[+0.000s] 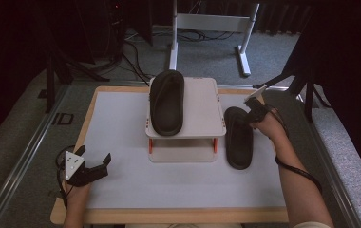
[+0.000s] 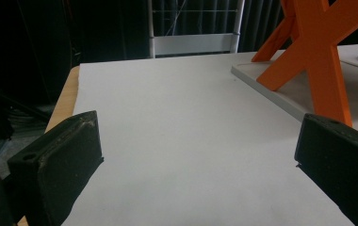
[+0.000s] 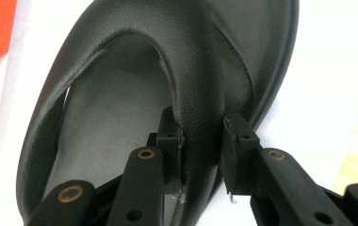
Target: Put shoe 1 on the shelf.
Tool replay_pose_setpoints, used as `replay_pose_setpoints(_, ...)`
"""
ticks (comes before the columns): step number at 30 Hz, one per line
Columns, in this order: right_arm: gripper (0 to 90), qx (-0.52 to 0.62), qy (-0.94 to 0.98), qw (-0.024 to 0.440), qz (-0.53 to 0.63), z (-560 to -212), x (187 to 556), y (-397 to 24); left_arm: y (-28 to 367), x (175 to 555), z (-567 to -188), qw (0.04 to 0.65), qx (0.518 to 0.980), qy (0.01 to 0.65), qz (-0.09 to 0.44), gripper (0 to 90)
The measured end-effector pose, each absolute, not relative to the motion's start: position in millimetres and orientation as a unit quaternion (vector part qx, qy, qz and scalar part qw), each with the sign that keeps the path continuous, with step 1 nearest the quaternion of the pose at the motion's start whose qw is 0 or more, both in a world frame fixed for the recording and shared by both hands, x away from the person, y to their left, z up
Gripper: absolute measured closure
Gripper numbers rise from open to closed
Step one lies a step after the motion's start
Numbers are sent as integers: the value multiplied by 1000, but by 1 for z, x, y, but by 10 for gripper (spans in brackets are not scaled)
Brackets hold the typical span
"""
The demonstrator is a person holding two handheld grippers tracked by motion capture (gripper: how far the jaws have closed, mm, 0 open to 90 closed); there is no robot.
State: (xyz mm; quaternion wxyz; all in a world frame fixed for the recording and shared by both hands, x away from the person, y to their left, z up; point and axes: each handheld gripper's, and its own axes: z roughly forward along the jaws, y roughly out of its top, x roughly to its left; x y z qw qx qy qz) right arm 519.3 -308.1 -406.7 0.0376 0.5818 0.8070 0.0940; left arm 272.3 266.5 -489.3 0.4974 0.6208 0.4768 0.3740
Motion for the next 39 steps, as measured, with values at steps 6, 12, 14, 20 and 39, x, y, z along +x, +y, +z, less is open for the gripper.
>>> replay_pose_setpoints(6,726,579,808,37,100,-394,517,-312,267,272,-489,497,620,477,375,9)
replay_pose_setpoints(12,728,578,809,32,102,-381,513,-317,267,272,-489,497,621,477,374,9)
replay_pose_setpoints(14,728,581,807,32,104,-376,511,-319,267,272,-489,497,621,477,374,9)
replay_pose_setpoints(20,729,582,805,36,113,-355,507,-326,267,273,-489,497,621,478,374,9)
replay_pose_setpoints(39,728,580,802,44,139,-298,495,-332,266,272,-489,494,621,478,377,9)
